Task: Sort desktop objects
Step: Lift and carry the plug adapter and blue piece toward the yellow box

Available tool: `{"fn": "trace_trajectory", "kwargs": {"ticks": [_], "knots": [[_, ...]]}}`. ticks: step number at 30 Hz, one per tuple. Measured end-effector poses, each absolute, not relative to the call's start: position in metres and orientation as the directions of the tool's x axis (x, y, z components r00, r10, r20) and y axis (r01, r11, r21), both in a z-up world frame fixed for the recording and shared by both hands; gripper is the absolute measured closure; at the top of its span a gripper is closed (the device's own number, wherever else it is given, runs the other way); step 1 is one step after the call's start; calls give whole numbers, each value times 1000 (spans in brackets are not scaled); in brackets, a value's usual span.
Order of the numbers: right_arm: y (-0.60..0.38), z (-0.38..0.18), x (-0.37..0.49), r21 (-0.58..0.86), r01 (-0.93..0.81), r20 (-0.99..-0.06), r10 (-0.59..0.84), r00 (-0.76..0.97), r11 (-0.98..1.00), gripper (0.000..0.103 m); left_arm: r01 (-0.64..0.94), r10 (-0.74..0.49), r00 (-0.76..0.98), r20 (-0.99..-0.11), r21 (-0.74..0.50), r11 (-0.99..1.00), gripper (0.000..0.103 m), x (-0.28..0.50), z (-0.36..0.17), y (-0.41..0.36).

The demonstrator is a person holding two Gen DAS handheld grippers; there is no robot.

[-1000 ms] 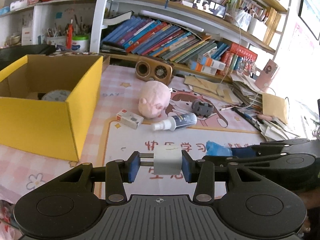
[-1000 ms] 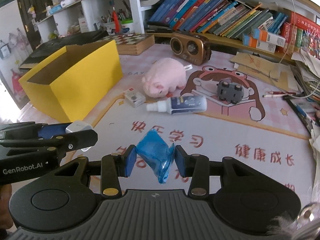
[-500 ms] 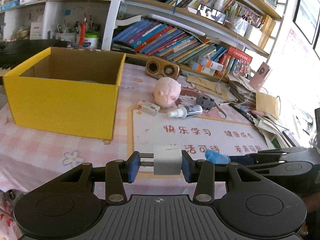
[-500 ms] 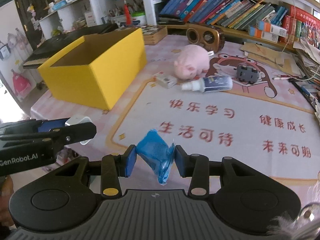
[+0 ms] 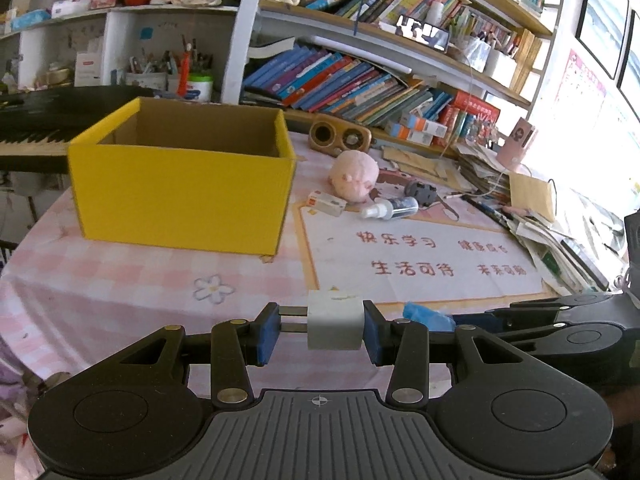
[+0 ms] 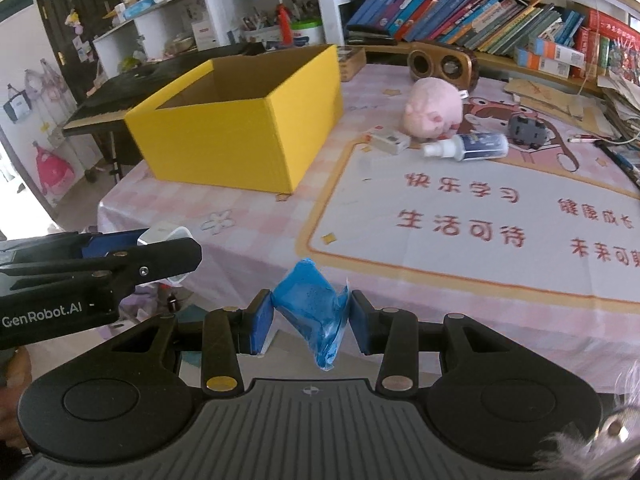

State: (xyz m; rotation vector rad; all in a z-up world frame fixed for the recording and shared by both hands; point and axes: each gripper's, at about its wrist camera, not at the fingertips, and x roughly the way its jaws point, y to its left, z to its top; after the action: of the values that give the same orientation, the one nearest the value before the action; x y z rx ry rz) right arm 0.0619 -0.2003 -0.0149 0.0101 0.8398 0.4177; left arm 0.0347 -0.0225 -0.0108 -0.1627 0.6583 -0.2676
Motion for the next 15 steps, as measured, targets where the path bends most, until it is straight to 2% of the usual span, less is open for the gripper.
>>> {"fn": "trace_trajectory", "kwargs": {"ticks": [15], "knots": [[-148, -15, 47, 171, -461, -721, 429, 544, 871, 65, 88, -211, 787, -580, -233, 968, 61, 5, -11, 20]]}}
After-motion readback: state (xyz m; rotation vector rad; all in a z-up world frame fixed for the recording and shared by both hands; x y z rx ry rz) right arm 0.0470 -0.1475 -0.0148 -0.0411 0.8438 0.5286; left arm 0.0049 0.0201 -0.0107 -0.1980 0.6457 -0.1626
